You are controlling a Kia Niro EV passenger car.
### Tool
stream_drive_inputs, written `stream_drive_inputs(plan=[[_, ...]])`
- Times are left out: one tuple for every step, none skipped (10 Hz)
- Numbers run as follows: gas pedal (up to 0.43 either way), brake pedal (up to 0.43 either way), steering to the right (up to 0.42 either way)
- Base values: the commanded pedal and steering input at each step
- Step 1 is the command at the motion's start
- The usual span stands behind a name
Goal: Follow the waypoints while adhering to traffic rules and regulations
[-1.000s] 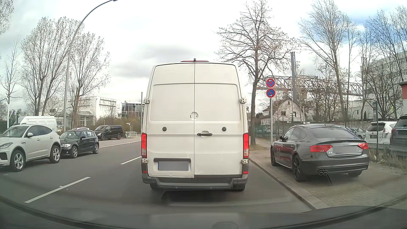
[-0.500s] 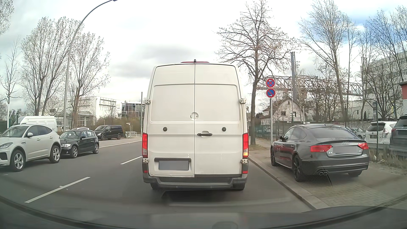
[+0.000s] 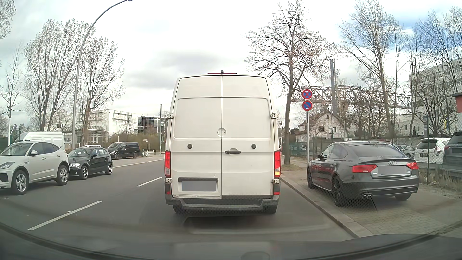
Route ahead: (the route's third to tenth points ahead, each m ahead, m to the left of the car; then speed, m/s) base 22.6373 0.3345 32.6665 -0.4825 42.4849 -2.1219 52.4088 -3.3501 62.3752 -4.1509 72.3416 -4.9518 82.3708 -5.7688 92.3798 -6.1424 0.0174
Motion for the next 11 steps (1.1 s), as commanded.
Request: stream_drive_inputs(plan=[[0.000,0.006,-0.017],[0.000,0.000,-0.017],[0.000,0.000,-0.017],[0.000,0.000,-0.017],[0.000,0.000,-0.017],[0.000,0.000,-0.017],[0.000,0.000,-0.017],[0.000,0.000,-0.017],[0.000,0.000,-0.017],[0.000,0.000,-0.017],[0.000,0.000,-0.017]])
